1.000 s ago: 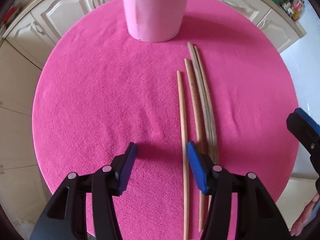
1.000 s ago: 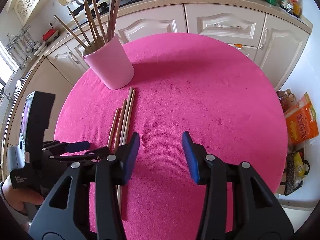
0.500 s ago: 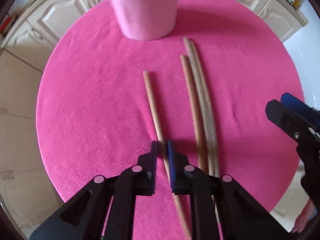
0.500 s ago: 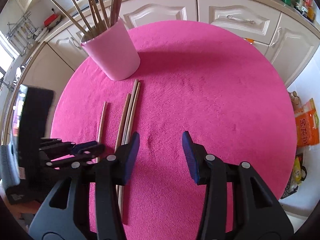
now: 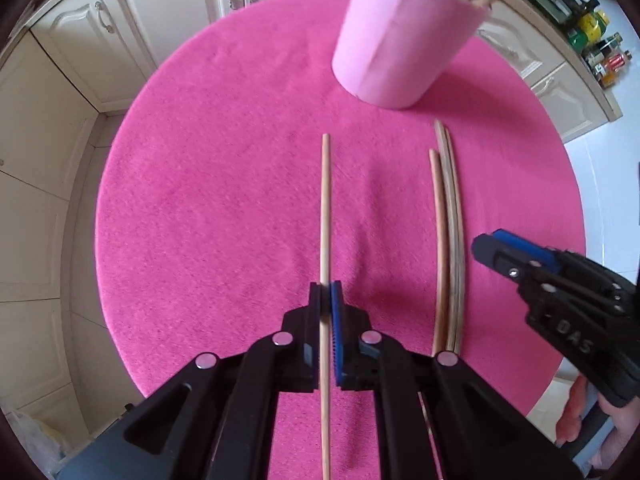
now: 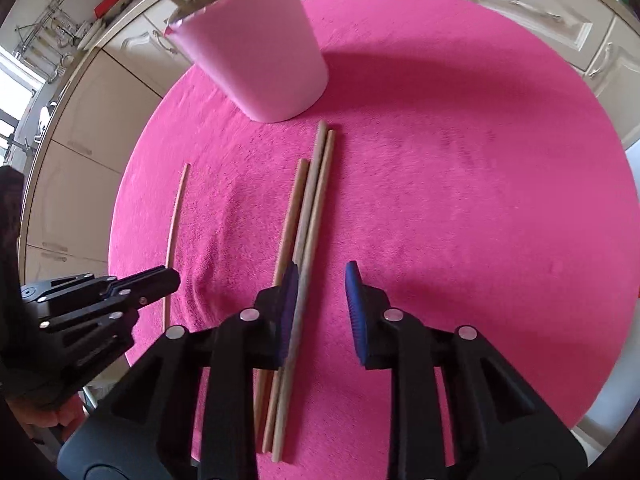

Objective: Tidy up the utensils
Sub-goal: 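Lower the left tool to grasp a chopstick while the right tool grasps another, then lift both held chopsticks over the pink cup and drop them in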

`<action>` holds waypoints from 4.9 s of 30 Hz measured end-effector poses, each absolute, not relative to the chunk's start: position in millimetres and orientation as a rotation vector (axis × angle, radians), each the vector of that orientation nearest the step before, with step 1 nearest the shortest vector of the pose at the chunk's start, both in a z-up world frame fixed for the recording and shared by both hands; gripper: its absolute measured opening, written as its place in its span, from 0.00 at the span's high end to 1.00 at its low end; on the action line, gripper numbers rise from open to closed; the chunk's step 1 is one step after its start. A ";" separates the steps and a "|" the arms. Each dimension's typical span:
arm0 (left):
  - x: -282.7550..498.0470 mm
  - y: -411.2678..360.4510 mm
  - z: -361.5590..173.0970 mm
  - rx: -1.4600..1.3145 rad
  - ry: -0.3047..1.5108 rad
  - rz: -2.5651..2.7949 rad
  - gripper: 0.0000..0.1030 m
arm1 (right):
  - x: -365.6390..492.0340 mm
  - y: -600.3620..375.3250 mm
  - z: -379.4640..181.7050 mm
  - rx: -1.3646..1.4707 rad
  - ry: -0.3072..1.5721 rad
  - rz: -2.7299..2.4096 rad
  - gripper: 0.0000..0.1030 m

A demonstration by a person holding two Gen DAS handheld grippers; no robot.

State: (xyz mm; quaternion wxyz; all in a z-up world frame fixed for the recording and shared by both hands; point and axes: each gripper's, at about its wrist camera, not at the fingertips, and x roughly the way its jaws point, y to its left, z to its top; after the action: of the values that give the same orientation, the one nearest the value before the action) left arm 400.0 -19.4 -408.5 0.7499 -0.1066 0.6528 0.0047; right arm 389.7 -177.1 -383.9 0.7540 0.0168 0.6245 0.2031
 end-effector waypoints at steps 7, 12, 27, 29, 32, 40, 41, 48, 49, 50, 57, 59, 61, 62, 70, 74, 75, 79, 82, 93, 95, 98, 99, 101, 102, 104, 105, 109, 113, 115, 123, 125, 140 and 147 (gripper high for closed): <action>381.3 6.0 -397.5 -0.259 1.401 -0.008 0.95 | 392.4 -168.5 -390.3 -0.010 1.396 0.410 0.85; 371.6 19.7 -389.9 -0.271 1.382 -0.021 0.95 | 396.0 -162.9 -389.0 -0.038 1.414 0.384 0.85; 368.0 26.6 -373.5 -0.266 1.346 -0.056 0.95 | 415.8 -144.2 -393.3 -0.115 1.494 0.335 0.85; 371.9 23.6 -371.7 -0.268 1.342 -0.060 0.95 | 417.2 -137.5 -393.2 -0.142 1.485 0.331 0.85; 374.5 21.1 -367.0 -0.268 1.322 -0.070 0.95 | 420.7 -138.8 -392.2 -0.110 1.480 0.339 0.87; 370.9 18.7 -341.9 -0.282 1.211 -0.112 0.95 | 410.4 -176.1 -379.7 0.077 1.442 0.382 0.94; 370.2 19.6 -338.7 -0.287 1.194 -0.122 0.95 | 409.5 -180.8 -375.9 0.090 1.429 0.390 0.94; 364.7 21.0 -309.4 -0.316 1.026 -0.163 0.95 | 381.8 -203.0 -330.1 0.238 1.282 0.466 0.94; 363.5 20.9 -304.2 -0.320 0.999 -0.172 0.95 | 376.3 -202.8 -323.8 0.247 1.264 0.476 0.94; 362.0 19.6 -299.6 -0.322 0.984 -0.178 0.95 | 374.6 -203.5 -320.4 0.254 1.251 0.481 0.94; 362.6 13.5 -277.5 -0.285 0.906 -0.187 0.95 | 365.8 -204.1 -281.3 0.279 1.134 0.511 0.94; 363.1 11.7 -272.0 -0.266 0.886 -0.181 0.95 | 368.6 -200.8 -276.1 0.279 1.109 0.514 0.94; 364.8 9.7 -267.4 -0.246 0.870 -0.178 0.95 | 373.8 -196.0 -267.8 0.280 1.094 0.522 0.94; 366.5 8.5 -264.0 -0.232 0.858 -0.175 0.95 | 374.3 -195.0 -265.4 0.279 1.086 0.525 0.95; 379.7 6.1 -248.2 -0.206 0.782 -0.146 0.95 | 382.1 -192.4 -230.5 0.258 0.993 0.540 0.95; 388.7 7.3 -239.5 -0.213 0.725 -0.139 0.95 | 389.3 -189.0 -214.8 0.231 0.942 0.543 0.95; 390.6 7.0 -236.9 -0.212 0.710 -0.136 0.95 | 391.0 -188.0 -212.2 0.223 0.933 0.544 0.95; 403.9 10.2 -227.0 -0.237 0.650 -0.132 0.95 | 401.1 -183.7 -200.1 0.197 0.898 0.556 0.95; 419.5 12.0 -223.8 -0.256 0.631 -0.136 0.95 | 411.8 -179.8 -194.0 0.171 0.876 0.557 0.95; 469.7 11.0 -217.3 -0.306 0.507 -0.117 0.95 | 454.3 -172.8 -179.6 0.127 0.792 0.580 0.95; 479.0 6.9 -217.4 -0.297 0.481 -0.104 0.95 | 460.7 -171.5 -178.9 0.094 0.778 0.575 0.95; 488.2 -1.2 -219.7 -0.255 0.450 -0.083 0.95 | 468.3 -173.4 -181.0 0.090 0.774 0.582 0.95; 491.8 -2.7 -221.5 -0.251 0.446 -0.081 0.95 | 470.8 -174.9 -181.6 0.095 0.774 0.586 0.95; 497.7 -3.4 -225.5 -0.262 0.441 -0.071 0.95 | 474.6 -177.9 -181.3 0.118 0.773 0.599 0.95; 500.1 -2.8 -229.0 -0.271 0.440 -0.065 0.95 | 476.9 -178.2 -179.9 0.125 0.772 0.607 0.95; 504.0 -1.7 -236.8 -0.279 0.443 -0.054 0.95 | 479.1 -177.7 -176.5 0.127 0.763 0.618 0.95; 505.2 -1.5 -241.3 -0.278 0.443 -0.045 0.95 | 480.1 -177.8 -174.8 0.132 0.759 0.623 0.95; 509.3 -3.7 -260.4 -0.270 0.458 -0.023 0.95 | 481.1 -177.1 -167.9 0.133 0.739 0.637 0.95; 508.1 -6.9 -271.9 -0.254 0.471 -0.013 0.95 | 483.2 -175.5 -166.6 0.132 0.731 0.642 0.95; 506.4 -8.9 -275.5 -0.239 0.476 -0.011 0.95 | 483.8 -173.8 -168.0 0.119 0.731 0.640 0.95; 490.8 -6.4 -283.4 -0.260 0.511 -0.019 0.95 | 477.3 -167.3 -186.2 0.067 0.755 0.627 0.95; 486.1 -4.8 -284.3 -0.259 0.521 -0.018 0.95 | 472.0 -165.8 -185.9 0.050 0.741 0.622 0.95; 450.5 1.2 -291.0 -0.322 0.624 -0.074 0.78 | 431.6 -138.7 -183.5 -0.124 0.621 0.603 0.94; 429.7 15.1 -288.9 -0.382 0.677 -0.073 0.64 | 413.7 -120.0 -186.0 -0.213 0.572 0.595 0.94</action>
State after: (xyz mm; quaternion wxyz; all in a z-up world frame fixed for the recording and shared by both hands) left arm 429.7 15.1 -288.9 0.9247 -0.1862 0.3301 -0.0358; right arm 413.7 -120.0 -186.0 0.9106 -0.1033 0.2773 0.2885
